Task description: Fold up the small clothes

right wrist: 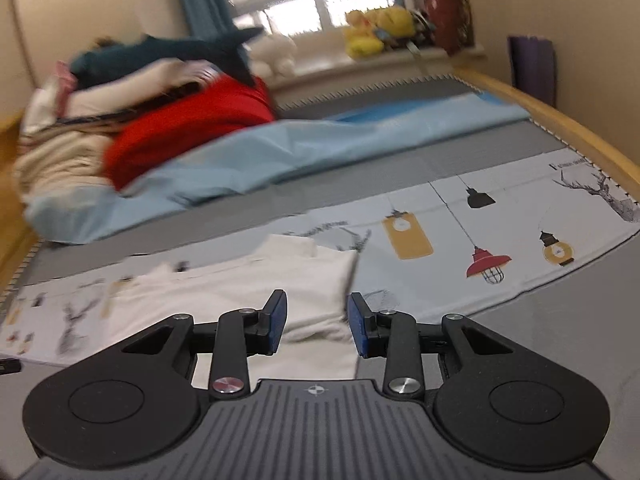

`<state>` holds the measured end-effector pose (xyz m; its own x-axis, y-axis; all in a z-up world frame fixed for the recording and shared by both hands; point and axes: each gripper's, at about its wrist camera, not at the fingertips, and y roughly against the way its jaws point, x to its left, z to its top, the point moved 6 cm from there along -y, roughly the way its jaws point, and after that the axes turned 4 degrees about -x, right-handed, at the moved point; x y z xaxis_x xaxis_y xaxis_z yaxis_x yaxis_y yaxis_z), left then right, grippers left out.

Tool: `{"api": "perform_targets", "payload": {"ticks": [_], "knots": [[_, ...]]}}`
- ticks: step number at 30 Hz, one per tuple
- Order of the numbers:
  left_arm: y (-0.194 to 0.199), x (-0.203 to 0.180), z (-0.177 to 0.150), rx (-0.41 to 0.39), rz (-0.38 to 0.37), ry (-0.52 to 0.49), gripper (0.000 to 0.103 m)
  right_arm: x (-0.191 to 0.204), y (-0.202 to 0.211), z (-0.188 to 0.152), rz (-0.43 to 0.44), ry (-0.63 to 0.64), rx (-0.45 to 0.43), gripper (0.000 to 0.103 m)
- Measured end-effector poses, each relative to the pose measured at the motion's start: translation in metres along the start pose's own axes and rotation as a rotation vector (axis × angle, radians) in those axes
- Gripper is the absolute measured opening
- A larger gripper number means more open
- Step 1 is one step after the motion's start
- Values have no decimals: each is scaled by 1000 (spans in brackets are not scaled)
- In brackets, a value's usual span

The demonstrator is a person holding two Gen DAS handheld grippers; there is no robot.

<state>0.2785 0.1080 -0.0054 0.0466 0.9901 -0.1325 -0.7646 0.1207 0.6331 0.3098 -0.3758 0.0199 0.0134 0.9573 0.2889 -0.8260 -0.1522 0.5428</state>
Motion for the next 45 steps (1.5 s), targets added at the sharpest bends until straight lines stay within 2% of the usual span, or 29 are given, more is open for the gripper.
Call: {"api": "perform_targets", "payload": {"ticks": [3,5,7,9,12,15,19,21,24,28,37,45], "knots": [[26,-3,-45,-22,-11,22,30,8,49,-30,46,-3,-18,36],[26,3,-69,25,21,49,30,8,69,-57,48,-3,-14,36],[29,10,-77,30,39,111,30,2,82,-88,28,-19,18,36],[32,14,-76,14,33,131,40,-3,90,-106,3,-26,20,37],[29,20,-80,36,72,129,41,-4,96,-111,-2,-39,-9,37],[27,28,-81,60,49,166,41,-7,91,-117,-52,18,-2,37],[20,42,-90,117,58,199,40,-17,83,-128,-59,-30,66,37],[13,51,-100,175,73,223,38,-19,79,-135,-55,-32,100,36],[1,63,-116,280,71,283,36,-20,71,-144,-60,-28,155,26],[-12,67,-133,375,44,312,36,-22,61,-152,-62,-29,214,26],[-31,82,-150,494,30,381,36,-23,32,-176,-93,-29,372,26],[-42,78,-159,556,21,380,36,-29,18,-194,-122,-28,463,26]]}}
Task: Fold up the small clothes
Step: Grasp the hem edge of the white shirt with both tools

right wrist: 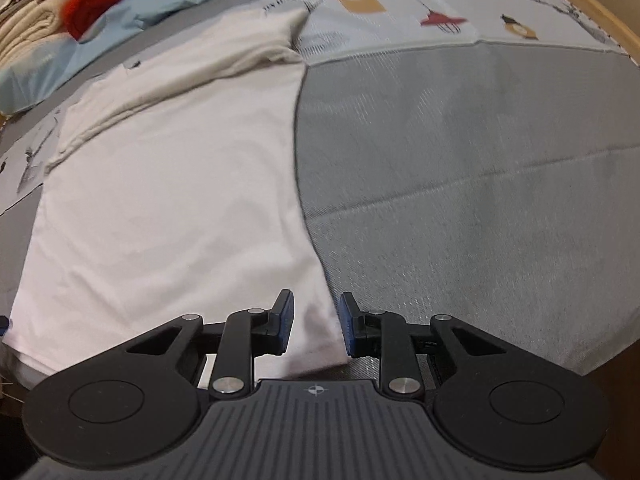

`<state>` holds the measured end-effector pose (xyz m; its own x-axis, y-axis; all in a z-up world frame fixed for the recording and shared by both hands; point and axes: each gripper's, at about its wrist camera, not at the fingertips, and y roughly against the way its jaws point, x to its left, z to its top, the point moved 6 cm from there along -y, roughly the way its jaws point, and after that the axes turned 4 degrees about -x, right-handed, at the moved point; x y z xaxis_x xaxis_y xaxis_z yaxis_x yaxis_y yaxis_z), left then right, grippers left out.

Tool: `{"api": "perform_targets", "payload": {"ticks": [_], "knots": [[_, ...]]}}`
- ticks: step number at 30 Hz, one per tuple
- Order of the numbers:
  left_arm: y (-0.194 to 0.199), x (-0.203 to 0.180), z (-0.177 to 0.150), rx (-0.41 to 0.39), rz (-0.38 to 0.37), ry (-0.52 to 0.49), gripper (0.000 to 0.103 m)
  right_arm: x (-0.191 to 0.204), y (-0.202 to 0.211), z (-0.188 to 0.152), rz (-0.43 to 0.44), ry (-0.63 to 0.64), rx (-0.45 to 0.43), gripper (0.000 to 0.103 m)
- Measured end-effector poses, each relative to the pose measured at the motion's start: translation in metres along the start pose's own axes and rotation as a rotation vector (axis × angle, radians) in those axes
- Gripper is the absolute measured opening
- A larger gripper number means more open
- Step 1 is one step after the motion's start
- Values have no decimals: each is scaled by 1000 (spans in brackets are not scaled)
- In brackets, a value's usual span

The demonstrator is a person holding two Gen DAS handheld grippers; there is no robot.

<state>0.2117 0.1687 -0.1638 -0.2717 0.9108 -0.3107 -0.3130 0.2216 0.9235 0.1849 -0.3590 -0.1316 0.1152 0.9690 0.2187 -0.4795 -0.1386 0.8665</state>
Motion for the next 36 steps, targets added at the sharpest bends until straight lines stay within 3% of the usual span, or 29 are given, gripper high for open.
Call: {"api": "perform_targets", "payload": {"ticks": [8,15,17,18,24,29,31,32,36], "knots": [[-12,-8,-8,35,45,-68,33,-2,-11,-9,-13,6,62,26],[-14,-16,-15,45,47,-121,17,2,-16,-17,-26,40,103,25],[-15,-21,-16,44,36,-144,8,5,-15,-19,-21,58,107,7],[-12,-24,-16,35,30,-159,7,6,-15,-19,-17,66,104,7],[11,-35,-20,-23,-28,-184,7,-4,14,-5,64,-49,0,6],[-1,-26,-27,39,47,-152,10,-13,4,-10,20,-54,58,6],[-4,-20,-27,46,82,-114,21,-12,1,-12,19,-42,79,7],[-5,-19,-26,45,85,-102,26,-10,-1,-12,15,-34,83,8],[-5,-20,-25,41,70,-101,26,-11,-6,-12,3,-52,88,9]]}}
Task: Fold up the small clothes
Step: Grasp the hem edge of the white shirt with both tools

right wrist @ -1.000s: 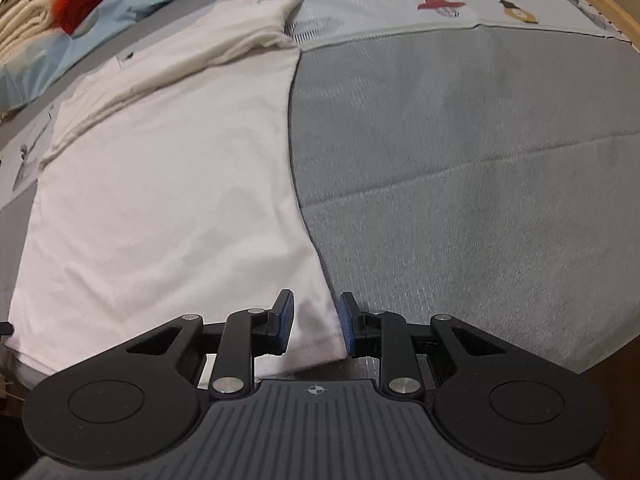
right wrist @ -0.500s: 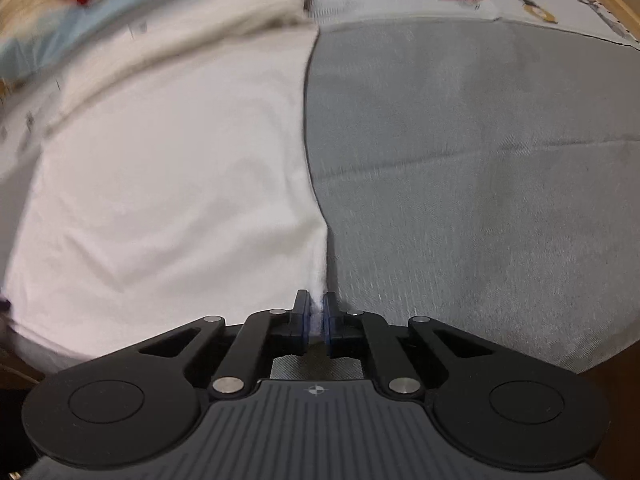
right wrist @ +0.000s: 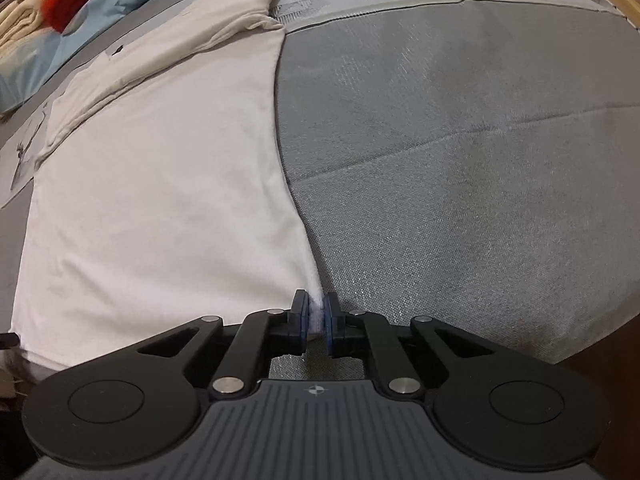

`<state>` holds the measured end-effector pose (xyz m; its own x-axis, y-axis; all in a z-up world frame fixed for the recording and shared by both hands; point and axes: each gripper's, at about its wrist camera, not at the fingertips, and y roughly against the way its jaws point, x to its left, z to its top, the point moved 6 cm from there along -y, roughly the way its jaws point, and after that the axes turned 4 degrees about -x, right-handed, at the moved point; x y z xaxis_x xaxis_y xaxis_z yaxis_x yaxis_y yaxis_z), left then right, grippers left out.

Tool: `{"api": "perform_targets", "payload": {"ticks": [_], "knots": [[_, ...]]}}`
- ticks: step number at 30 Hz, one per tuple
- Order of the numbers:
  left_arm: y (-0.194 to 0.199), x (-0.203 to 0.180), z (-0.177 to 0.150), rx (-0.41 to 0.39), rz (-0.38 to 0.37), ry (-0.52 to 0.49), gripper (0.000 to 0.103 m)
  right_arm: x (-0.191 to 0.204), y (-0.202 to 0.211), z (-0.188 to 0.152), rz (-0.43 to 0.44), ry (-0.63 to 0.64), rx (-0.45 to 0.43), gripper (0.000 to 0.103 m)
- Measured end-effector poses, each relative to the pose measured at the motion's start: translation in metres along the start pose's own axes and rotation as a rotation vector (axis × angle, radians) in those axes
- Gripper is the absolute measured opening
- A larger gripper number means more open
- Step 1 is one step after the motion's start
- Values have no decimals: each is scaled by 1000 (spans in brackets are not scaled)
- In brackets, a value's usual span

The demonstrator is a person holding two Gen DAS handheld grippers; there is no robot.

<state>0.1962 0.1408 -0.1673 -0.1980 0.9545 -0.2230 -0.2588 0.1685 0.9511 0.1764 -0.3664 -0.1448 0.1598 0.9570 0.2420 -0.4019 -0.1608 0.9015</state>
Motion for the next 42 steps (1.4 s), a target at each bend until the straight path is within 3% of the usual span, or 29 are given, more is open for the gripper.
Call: {"api": "perform_targets", "payload": {"ticks": [34,42], "knots": [[-8,0,1,6,19,-12,25,4,-8,-2,-28,46,23,11],[-5,3,1,-5,22,-12,17,4,-8,-2,-25,54,21,10]]}}
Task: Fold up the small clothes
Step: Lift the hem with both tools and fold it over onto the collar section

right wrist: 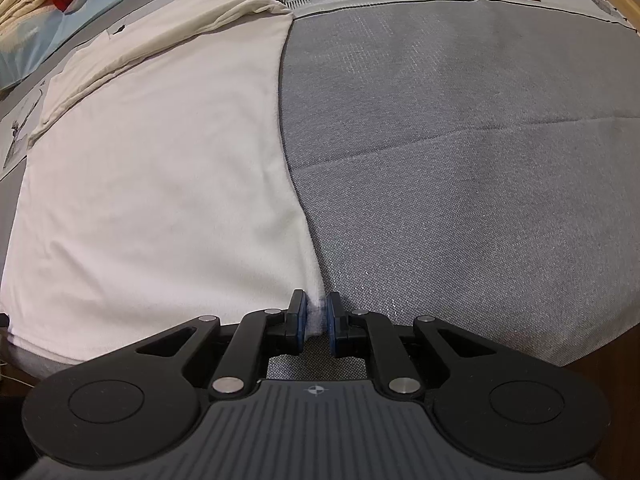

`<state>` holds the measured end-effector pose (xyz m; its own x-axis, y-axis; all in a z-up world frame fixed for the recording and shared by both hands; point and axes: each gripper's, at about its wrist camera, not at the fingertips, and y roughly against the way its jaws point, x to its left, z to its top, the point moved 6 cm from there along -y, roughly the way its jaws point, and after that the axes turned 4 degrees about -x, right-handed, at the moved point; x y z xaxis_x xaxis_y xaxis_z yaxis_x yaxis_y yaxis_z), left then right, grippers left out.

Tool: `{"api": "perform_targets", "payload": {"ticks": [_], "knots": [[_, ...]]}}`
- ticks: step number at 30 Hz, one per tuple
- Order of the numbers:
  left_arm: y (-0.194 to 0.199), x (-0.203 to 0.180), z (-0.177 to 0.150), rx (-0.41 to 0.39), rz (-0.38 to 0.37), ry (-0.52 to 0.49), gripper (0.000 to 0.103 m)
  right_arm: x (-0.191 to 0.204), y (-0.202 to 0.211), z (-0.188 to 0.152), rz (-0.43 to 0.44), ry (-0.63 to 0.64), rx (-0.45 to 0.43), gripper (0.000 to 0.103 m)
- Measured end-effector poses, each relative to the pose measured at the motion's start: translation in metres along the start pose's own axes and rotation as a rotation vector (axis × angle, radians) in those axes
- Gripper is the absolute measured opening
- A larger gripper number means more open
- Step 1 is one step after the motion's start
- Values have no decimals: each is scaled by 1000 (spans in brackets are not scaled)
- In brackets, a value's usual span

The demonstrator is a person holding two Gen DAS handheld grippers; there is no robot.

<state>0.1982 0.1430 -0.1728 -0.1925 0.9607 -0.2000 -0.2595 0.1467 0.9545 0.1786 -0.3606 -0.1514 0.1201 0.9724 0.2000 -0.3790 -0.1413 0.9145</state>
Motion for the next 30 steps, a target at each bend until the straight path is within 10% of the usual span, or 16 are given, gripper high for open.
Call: {"api": "perform_targets", "payload": {"ticks": [11,30], "knots": [[47,-24,-7,-192,-60,-38,7,5,36,12,92,-12,-163,6],[212,-41,-58,-459,-372,3,6,-34,239,0,291,-124,-601,0]]}}
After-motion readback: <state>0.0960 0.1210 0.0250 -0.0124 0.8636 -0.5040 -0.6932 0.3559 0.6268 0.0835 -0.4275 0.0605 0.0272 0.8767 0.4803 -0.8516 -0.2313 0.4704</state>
